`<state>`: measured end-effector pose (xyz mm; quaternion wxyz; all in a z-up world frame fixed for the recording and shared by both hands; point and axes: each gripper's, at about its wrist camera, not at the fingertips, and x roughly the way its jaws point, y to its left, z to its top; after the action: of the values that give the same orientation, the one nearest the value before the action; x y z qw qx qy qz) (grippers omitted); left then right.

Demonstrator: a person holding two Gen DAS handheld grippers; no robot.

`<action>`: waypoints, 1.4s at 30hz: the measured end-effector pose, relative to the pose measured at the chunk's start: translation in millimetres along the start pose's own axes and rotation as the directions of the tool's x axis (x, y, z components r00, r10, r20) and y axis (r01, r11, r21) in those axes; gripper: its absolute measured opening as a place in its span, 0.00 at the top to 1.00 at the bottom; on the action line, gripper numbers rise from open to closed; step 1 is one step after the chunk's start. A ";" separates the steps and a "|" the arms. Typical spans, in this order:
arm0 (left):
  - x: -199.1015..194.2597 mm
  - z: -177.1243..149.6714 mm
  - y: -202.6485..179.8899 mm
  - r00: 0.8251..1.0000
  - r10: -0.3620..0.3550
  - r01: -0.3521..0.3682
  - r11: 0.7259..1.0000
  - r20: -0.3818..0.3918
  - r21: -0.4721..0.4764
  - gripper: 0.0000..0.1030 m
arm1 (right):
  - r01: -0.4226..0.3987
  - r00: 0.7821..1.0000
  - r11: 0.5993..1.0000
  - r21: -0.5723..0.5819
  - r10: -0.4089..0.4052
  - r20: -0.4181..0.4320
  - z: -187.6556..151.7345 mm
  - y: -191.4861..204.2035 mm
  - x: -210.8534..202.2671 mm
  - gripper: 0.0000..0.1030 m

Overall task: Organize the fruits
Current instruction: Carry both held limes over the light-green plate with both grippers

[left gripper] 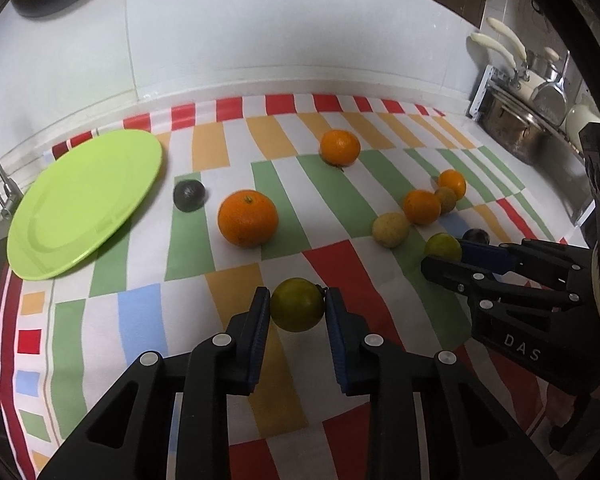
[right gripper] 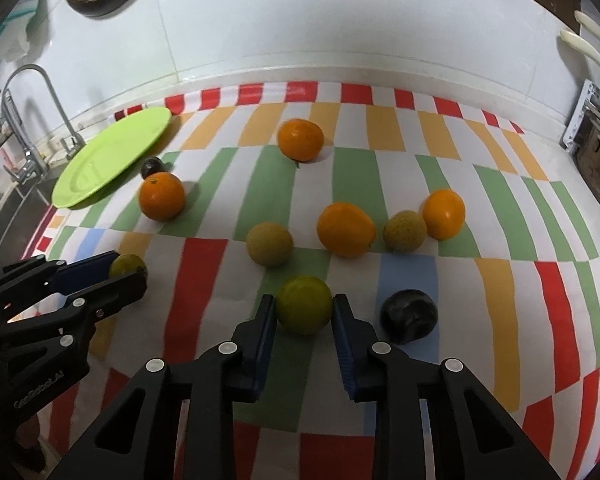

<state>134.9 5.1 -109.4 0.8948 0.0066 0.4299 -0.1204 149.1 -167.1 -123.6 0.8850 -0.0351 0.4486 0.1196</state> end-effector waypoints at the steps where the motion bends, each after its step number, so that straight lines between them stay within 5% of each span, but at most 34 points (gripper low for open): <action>1: -1.9 0.0 1.5 1.000 0.001 -0.001 1.000 0.005 -0.003 0.73 | -0.008 1.000 1.000 -0.007 0.008 0.007 0.9 2.5 -2.4 0.71; 12: -37.2 1.8 23.5 0.993 0.069 -0.064 0.996 0.099 -0.054 0.73 | -0.082 0.993 0.993 -0.088 0.089 0.081 16.5 33.1 -22.8 0.71; 29: -71.4 11.3 82.3 0.954 0.221 -0.201 0.973 0.204 -0.115 0.73 | -0.223 0.957 0.946 -0.233 0.258 0.132 62.5 101.0 -26.4 0.71; 42: -54.0 23.6 144.8 0.938 0.298 -0.272 0.950 0.175 -0.155 0.73 | -0.288 0.939 0.908 -0.303 0.329 0.095 108.9 156.5 17.0 0.71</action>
<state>152.6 154.3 -66.1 0.9393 -0.0008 0.3408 0.0385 206.3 6.1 -65.4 0.8706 -0.0818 0.3614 0.3237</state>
